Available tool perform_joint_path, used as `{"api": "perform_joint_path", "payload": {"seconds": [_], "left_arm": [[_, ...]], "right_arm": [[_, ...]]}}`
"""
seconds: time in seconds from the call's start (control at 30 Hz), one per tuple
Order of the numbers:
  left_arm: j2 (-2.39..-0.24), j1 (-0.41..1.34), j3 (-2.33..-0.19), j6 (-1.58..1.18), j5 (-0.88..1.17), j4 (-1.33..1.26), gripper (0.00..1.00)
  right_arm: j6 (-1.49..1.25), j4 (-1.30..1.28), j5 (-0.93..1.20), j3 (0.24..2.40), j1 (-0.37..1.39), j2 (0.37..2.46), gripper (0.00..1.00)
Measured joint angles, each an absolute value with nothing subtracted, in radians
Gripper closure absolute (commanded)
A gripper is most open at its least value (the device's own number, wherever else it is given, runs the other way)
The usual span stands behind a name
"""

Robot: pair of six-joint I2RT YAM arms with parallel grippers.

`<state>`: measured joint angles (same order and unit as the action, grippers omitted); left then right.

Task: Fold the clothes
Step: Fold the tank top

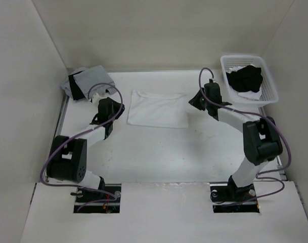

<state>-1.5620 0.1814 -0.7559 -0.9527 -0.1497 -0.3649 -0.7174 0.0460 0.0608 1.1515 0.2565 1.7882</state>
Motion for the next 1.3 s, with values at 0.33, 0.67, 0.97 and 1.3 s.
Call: {"api": "perform_joint_path", "payload": {"seconds": [0.33, 0.67, 0.97, 1.3], "left_arm": [[-1.382, 0.210, -0.487, -0.924, -0.064, -0.365, 0.64], [-1.538, 0.210, -0.499, -0.926, 0.005, -0.438, 0.59], [-1.596, 0.206, -0.518, -0.952, 0.008, -0.485, 0.71], [-1.618, 0.197, -0.518, -0.980, 0.003, -0.496, 0.86]], "right_arm": [[-0.743, 0.184, -0.022, 0.678, 0.414, 1.451, 0.80], [-0.764, 0.215, -0.034, 0.562, 0.412, 1.452, 0.60], [-0.781, 0.283, 0.002, 0.562, 0.400, 1.514, 0.58], [-0.816, 0.324, 0.024, 0.563, 0.367, 1.544, 0.63]]}}
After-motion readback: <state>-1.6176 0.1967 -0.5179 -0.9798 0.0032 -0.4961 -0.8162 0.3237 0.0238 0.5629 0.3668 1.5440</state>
